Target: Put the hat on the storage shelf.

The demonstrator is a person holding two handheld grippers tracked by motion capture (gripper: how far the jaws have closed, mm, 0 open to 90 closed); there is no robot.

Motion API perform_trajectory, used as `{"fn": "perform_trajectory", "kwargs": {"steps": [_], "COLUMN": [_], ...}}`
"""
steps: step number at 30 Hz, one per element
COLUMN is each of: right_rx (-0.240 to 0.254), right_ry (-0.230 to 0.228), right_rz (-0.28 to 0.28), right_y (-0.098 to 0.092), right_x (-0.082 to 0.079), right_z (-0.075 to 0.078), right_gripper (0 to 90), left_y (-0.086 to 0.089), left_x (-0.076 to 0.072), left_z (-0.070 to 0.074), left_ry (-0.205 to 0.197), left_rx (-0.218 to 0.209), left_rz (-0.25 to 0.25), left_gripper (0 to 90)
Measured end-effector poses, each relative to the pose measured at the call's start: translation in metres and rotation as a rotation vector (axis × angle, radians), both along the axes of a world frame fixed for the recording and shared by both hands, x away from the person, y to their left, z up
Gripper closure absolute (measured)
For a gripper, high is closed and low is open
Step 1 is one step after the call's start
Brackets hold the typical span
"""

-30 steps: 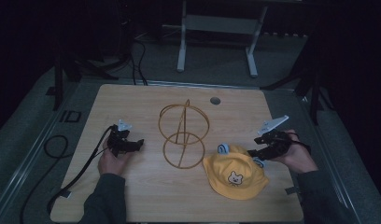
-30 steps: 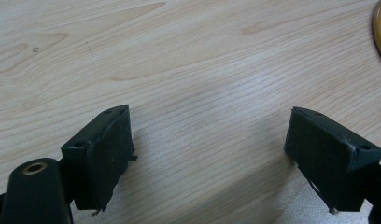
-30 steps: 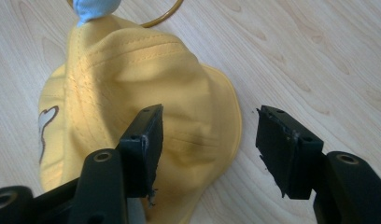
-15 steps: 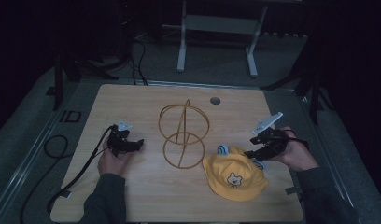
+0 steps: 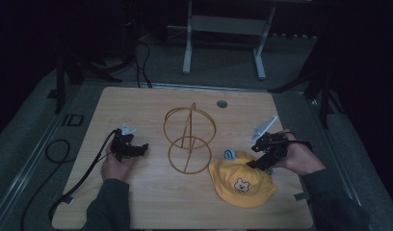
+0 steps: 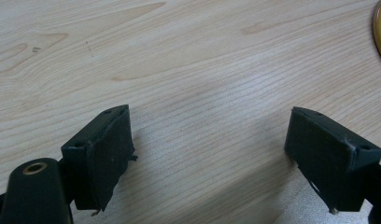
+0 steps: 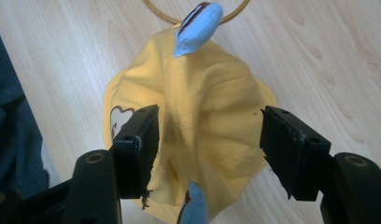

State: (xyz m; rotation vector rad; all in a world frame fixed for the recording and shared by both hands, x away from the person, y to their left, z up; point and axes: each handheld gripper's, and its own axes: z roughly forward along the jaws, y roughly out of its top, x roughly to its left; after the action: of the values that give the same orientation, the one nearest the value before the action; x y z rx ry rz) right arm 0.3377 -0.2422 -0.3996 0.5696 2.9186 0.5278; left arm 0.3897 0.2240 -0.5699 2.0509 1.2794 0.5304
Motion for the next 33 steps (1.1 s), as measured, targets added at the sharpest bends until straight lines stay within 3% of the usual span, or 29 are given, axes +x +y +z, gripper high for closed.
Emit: {"fn": "perform_trajectory", "kwargs": {"steps": [7, 15, 17, 20, 24, 33], "right_rx": [-0.061, -0.116, -0.13, -0.132, -0.148, -0.153], "right_ry": [0.032, 0.079, 0.093, 0.142, 0.132, 0.12], "right_rz": [0.023, 0.026, 0.021, 0.041, 0.062, 0.097], "right_y": [0.011, 0.02, 0.022, 0.023, 0.026, 0.027], "right_x": [0.002, 0.007, 0.009, 0.011, 0.01, 0.007], "right_z": [-0.008, -0.018, -0.021, -0.023, -0.019, -0.005], "right_gripper": [38.0, 45.2, 50.4, 65.2, 73.5, 74.4], "left_y": [0.0, 0.0, 0.0, 0.0, 0.0, 0.0], "left_x": [0.0, 0.0, 0.0, 0.0, 0.0, 0.0], "left_z": [0.0, 0.0, 0.0, 0.0, 0.0, 0.0], "left_ry": [0.0, 0.0, -0.001, -0.001, -0.001, -0.001], "left_rx": [0.0, -0.001, -0.001, -0.001, -0.001, -0.002], "left_rz": [0.0, 0.0, -0.001, -0.001, -0.001, 0.0], "left_gripper": [15.0, 15.0, 15.0, 15.0, 15.1, 15.0]}}
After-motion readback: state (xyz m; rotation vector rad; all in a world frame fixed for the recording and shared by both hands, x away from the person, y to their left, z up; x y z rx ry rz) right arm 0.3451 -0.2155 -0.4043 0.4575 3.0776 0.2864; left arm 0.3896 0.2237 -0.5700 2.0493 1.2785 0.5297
